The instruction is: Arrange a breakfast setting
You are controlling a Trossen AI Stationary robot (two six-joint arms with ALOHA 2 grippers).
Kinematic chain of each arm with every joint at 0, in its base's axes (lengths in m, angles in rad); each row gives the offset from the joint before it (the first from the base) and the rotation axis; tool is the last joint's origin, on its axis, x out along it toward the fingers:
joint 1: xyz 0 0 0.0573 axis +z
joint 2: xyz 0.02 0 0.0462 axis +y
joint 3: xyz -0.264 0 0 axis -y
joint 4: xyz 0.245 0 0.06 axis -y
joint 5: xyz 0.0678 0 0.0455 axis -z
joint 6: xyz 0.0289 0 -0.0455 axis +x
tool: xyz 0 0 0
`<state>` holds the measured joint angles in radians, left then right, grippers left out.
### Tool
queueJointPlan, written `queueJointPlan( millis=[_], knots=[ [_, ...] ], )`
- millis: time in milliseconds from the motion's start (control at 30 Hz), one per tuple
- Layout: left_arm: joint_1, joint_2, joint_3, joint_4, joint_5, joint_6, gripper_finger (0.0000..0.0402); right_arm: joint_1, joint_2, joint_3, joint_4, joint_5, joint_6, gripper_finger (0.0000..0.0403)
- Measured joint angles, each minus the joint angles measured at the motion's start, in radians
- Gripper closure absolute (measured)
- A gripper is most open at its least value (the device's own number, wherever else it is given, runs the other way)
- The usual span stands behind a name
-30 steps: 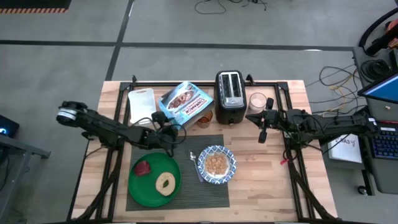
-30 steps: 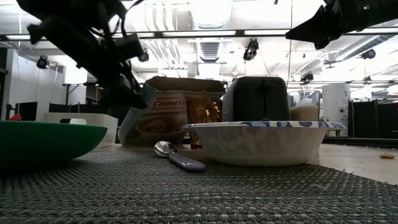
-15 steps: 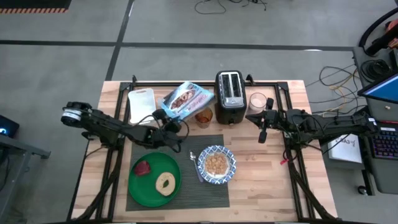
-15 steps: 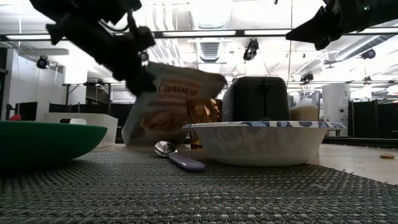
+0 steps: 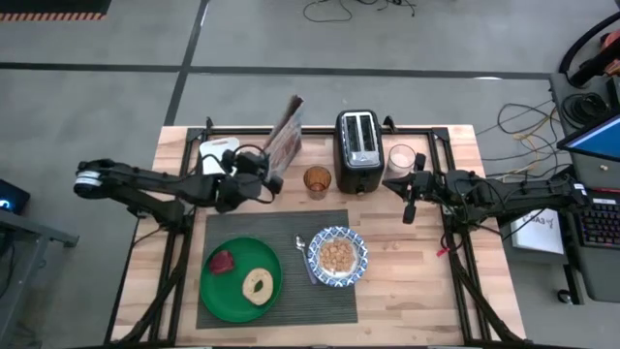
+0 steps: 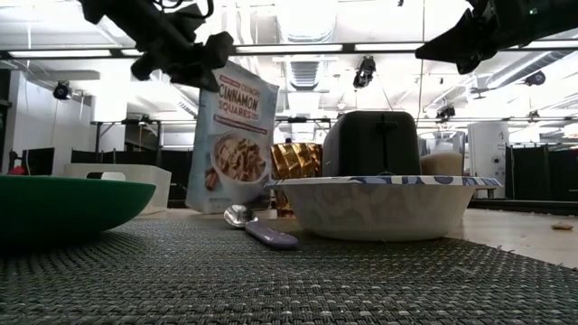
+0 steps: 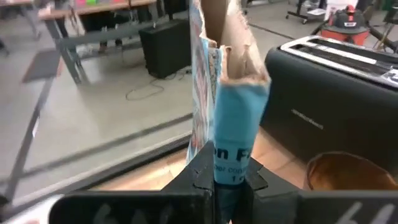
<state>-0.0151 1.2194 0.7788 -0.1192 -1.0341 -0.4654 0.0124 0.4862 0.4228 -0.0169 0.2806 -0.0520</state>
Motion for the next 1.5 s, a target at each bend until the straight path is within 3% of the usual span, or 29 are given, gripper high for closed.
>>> queueJointPlan(
  millis=[300,400,733,1133,1333,1500],
  knots=[
    [-0.002,-0.007,-0.002,-0.29,0.013,-0.402,0.0393,0.0,0.0,0.0,-0.002,0.0,0.0,0.0394],
    [-0.002,-0.006,-0.005,-0.354,0.031,-0.46,0.0374,0.0,0.0,0.0,-0.002,0.0,0.0,0.0394],
    [-0.002,-0.007,0.048,-0.426,0.036,-0.436,0.0292,0.0,0.0,0.0,-0.002,0.0,0.0,0.0394],
    [-0.004,-0.006,0.109,-0.573,0.122,-0.442,0.0198,0.0,0.0,0.0,-0.008,0.0,0.0,0.0394],
    [-0.004,-0.037,0.109,-0.686,0.218,-0.442,0.0155,0.0,0.0,-0.001,-0.01,0.0,0.008,0.0394],
    [-0.004,-0.104,0.109,-0.811,0.301,-0.46,0.0142,0.0,0.0,-0.001,-0.014,0.0,0.013,0.0394]
  ],
)
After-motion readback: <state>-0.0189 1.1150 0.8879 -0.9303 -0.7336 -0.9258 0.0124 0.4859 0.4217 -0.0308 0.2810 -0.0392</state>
